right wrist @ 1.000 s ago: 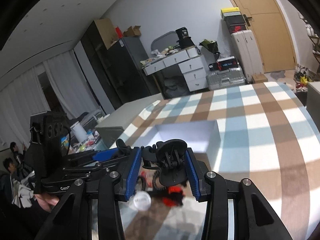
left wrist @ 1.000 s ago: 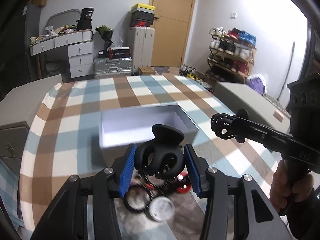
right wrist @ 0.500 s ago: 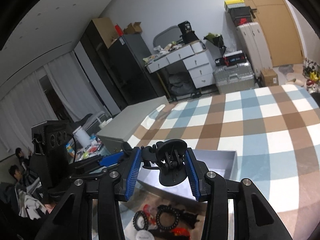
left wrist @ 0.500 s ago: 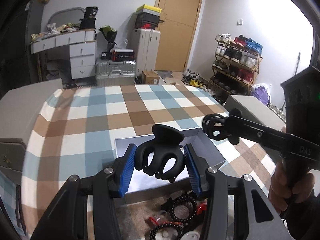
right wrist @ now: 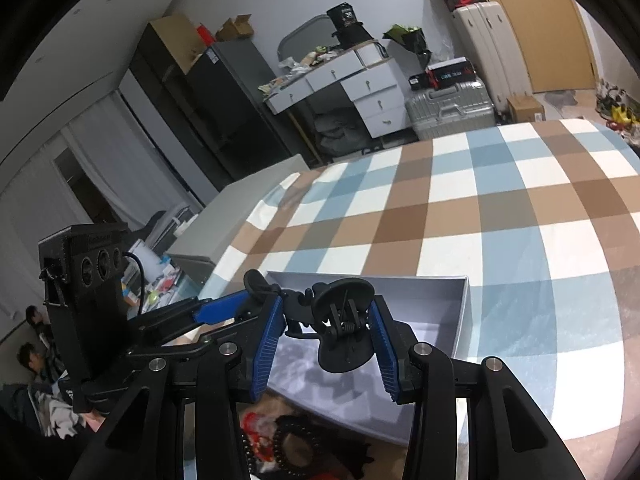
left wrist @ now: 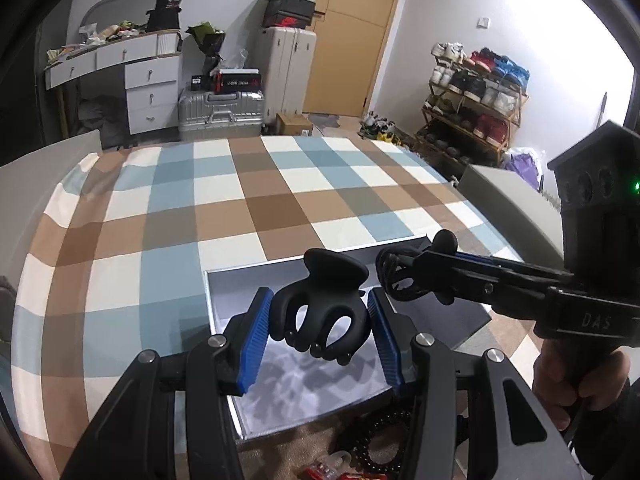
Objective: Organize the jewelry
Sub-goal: 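Lower both claw clips into the box and open both tools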
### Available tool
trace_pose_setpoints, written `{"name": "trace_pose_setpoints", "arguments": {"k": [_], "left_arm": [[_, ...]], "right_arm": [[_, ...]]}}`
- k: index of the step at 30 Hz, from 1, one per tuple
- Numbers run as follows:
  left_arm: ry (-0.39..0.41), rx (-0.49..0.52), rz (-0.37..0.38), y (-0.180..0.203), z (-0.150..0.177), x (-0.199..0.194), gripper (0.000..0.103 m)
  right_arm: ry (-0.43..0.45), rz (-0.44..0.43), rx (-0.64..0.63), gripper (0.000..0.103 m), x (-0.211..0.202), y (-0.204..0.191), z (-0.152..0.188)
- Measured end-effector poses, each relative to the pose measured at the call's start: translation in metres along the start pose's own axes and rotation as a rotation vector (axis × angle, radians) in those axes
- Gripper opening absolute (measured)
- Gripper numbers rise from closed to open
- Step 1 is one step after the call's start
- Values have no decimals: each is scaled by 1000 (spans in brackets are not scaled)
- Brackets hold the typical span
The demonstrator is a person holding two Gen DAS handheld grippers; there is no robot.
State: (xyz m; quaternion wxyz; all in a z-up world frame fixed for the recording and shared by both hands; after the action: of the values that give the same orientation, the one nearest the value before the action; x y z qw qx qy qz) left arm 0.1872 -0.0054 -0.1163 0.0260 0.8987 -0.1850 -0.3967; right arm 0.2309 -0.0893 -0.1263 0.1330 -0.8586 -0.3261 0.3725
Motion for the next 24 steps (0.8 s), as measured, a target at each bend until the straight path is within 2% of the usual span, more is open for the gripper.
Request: {"name": "trace_pose_setpoints", "arguments": {"k": [8,16,18,20,21,24], "left_arm": [[-25,-10,-14,-4,0,8,43],[-31,-27,3,-9,1,10,43],[-35,-38,-7,-9,1,9,46],[-21,-55,-17,-11,0,6,56],[-7,-64,-11,-11,0,2,62],[39,-57,-14,-5,-1,-11,66]], "right_arm": [[-29,21,2,43,12,3,1],[-37,23,16,45,17,5,0],[-28,24,14,49,15,6,-1],[-4,32,-1,63,9,6,-1],[9,27,-8,63,4,5,-2],[47,23,-16,70,-14,2,-2]]}}
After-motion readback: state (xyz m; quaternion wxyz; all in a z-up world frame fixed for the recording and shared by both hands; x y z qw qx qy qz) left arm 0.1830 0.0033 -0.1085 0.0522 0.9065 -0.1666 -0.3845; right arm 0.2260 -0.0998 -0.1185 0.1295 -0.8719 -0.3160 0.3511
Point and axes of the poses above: each gripper's, at about its wrist camera, not at the fingertips, and x roughly the way its jaws point, y to its right, z to its underside, the point moved 7 cm from there along x, roughly the way its jaws point, and after that the axes turned 3 degrees about -y, right-handed, at the moved point
